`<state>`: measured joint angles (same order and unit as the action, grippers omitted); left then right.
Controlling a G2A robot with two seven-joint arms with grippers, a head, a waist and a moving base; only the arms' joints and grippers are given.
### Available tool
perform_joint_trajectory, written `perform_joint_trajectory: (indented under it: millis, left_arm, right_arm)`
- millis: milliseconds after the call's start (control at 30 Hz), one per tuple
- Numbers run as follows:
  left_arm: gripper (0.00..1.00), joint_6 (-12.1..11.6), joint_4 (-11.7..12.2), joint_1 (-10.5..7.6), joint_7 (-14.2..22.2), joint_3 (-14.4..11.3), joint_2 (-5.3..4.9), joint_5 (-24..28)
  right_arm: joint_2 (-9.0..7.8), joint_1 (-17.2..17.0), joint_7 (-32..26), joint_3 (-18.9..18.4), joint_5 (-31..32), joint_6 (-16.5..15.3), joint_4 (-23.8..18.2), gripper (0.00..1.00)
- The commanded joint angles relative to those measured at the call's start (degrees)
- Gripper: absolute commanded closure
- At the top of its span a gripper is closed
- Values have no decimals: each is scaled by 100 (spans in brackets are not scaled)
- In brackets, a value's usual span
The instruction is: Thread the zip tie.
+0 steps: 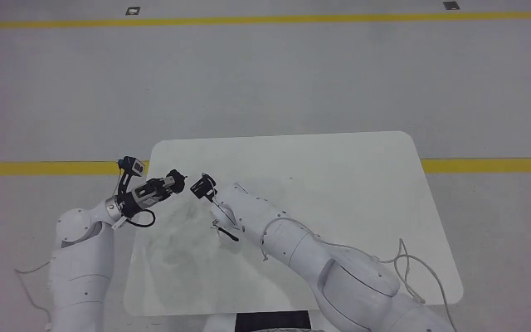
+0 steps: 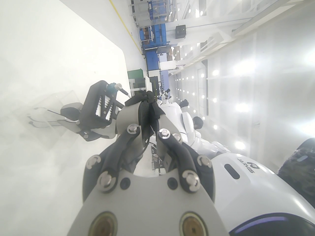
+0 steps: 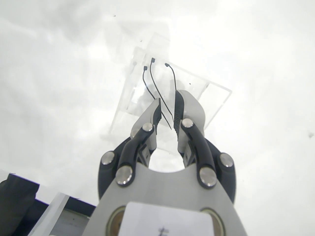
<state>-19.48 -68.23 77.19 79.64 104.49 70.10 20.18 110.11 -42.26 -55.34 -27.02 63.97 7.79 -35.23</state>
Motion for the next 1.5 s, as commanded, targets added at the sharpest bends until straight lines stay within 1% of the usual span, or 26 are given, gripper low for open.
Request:
perform_joint_trajectory:
  millis: [0,67,267,500,733,767,933,1033,1200,1467]
  left_arm:
    - [100,0,0,0,0,0,0,0]
    - [100,0,0,0,0,0,0,0]
    - [100,0,0,0,0,0,0,0]
    - [100,0,0,0,0,0,0,0]
    - [100,0,0,0,0,0,0,0]
    - [100,0,0,0,0,0,0,0]
    - [100,0,0,0,0,0,0,0]
    - [100,0,0,0,0,0,0,0]
    - [100,0,0,0,0,0,0,0]
    - [100,0,0,0,0,0,0,0]
  right_arm:
    - [26,-11,7,23,53,25,22,84]
    - [56,-12,-4,28,70,17,73,82]
    - [140,44,6,-21,28,-69,283,82]
    - [186,89,60,-87,-95,-232,474,86]
    - [199,104,95,-121,-197,-323,581,89]
    - [200,107,94,-121,-202,-328,591,91]
    - [207,122,81,-117,-225,-343,618,93]
    - [208,126,79,-112,-229,-336,628,100]
    - [207,135,91,-98,-212,-279,596,100]
    - [182,118,94,-111,-128,-139,425,100]
